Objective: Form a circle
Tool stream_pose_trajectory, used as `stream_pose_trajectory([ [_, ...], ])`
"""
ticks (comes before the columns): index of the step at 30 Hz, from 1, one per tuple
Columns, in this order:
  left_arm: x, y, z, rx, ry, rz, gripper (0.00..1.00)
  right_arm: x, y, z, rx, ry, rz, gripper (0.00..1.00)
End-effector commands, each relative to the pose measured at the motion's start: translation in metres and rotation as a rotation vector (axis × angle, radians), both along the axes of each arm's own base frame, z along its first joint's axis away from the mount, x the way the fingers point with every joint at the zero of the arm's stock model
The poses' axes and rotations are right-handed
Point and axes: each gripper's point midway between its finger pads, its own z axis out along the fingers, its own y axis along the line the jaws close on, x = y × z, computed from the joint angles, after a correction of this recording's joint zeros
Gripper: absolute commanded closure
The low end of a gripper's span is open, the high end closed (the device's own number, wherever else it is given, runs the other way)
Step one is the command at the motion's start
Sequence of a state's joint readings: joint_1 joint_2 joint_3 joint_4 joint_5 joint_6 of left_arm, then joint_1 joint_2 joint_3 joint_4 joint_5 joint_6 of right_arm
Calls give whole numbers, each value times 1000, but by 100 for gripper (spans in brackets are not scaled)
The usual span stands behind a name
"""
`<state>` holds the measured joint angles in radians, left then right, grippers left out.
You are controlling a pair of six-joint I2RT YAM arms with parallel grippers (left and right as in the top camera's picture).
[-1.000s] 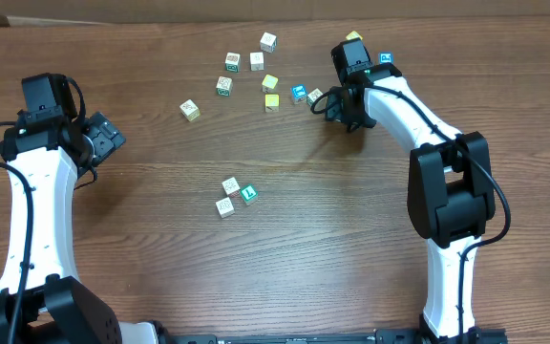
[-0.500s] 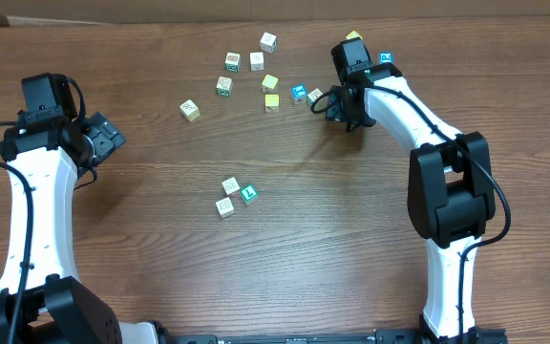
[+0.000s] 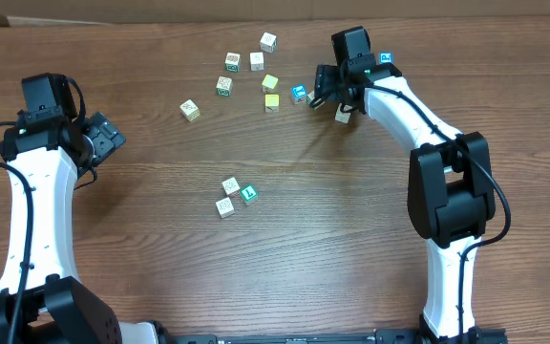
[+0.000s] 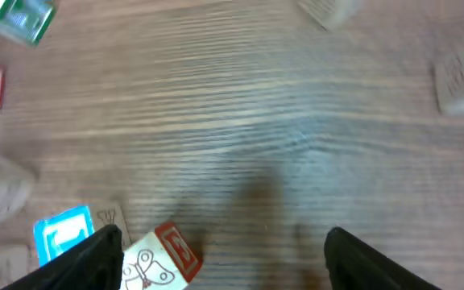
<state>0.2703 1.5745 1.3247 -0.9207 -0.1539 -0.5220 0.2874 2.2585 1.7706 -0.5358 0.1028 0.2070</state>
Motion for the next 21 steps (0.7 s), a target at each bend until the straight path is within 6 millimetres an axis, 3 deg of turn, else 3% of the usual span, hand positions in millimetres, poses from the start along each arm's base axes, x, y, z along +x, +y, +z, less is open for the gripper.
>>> stream_pose_trajectory([
  [1,2,1,7,6,-23,12,0,-1,11,2,-96,-25,200,21],
  [10,2,1,8,7,-23,12,0,-10,38,2,-63,-34,463,17],
  [16,2,1,8,7,-24,12,0,-13,41,-4,-51,-20,487,30],
  [21,2,1,8,7,-24,12,0,-17,40,-25,-53,22,487,32],
])
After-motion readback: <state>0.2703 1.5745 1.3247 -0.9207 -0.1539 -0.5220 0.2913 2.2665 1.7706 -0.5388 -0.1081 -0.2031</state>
